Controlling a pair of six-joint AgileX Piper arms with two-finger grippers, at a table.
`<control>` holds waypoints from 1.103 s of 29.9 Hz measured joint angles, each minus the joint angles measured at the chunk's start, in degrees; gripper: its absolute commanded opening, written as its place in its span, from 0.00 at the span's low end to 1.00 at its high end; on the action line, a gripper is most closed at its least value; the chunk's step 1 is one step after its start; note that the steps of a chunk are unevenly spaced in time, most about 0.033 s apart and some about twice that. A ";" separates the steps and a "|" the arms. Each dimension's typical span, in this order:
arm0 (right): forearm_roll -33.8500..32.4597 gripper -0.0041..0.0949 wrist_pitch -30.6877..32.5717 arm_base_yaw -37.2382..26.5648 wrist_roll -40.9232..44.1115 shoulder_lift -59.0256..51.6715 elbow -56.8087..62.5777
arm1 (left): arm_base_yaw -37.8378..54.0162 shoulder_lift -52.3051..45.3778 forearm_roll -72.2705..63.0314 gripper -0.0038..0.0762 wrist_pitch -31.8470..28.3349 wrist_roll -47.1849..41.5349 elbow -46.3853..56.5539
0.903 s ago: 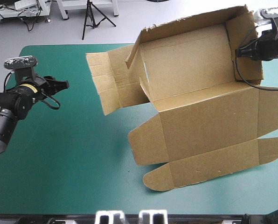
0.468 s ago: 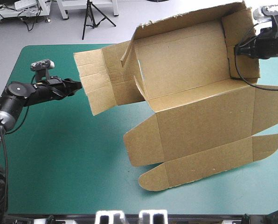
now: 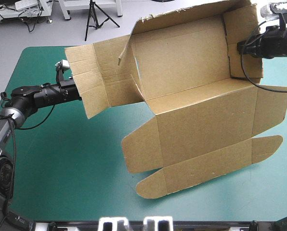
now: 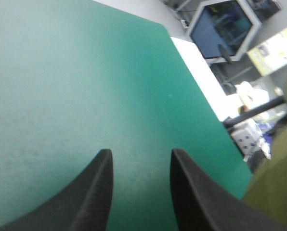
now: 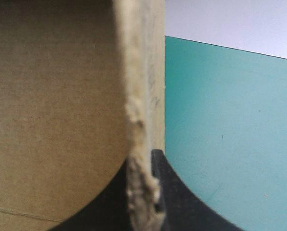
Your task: Fold the box
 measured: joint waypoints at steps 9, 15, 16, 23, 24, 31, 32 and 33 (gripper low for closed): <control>-0.90 0.02 0.00 2.00 0.00 1.63 0.00 | -0.18 -0.50 -4.41 0.40 5.15 0.84 0.00; -3.67 0.02 0.00 2.77 0.73 3.77 0.00 | -2.58 -3.11 -4.40 0.45 5.23 0.66 0.00; -4.48 0.02 0.00 2.77 0.95 4.15 0.00 | -3.03 -3.61 -4.40 0.50 5.27 0.66 0.00; -5.52 0.02 -0.05 3.34 1.54 6.30 0.00 | -5.12 -6.90 -3.91 0.61 5.96 -2.11 0.00; -5.52 0.02 -0.05 3.48 1.68 6.55 0.00 | -5.12 -7.13 -3.75 0.61 5.96 -2.46 0.00; -9.57 0.02 -2.62 8.68 3.58 7.41 0.00 | -6.76 -7.50 -3.09 0.61 5.98 -3.91 0.00; -10.13 0.02 -2.98 9.39 3.93 7.57 0.00 | -7.24 -7.54 -3.05 0.61 5.98 -3.91 0.00; -10.49 0.02 -3.32 10.03 4.11 7.75 0.00 | -7.65 -7.67 -2.96 0.61 5.98 -3.91 0.00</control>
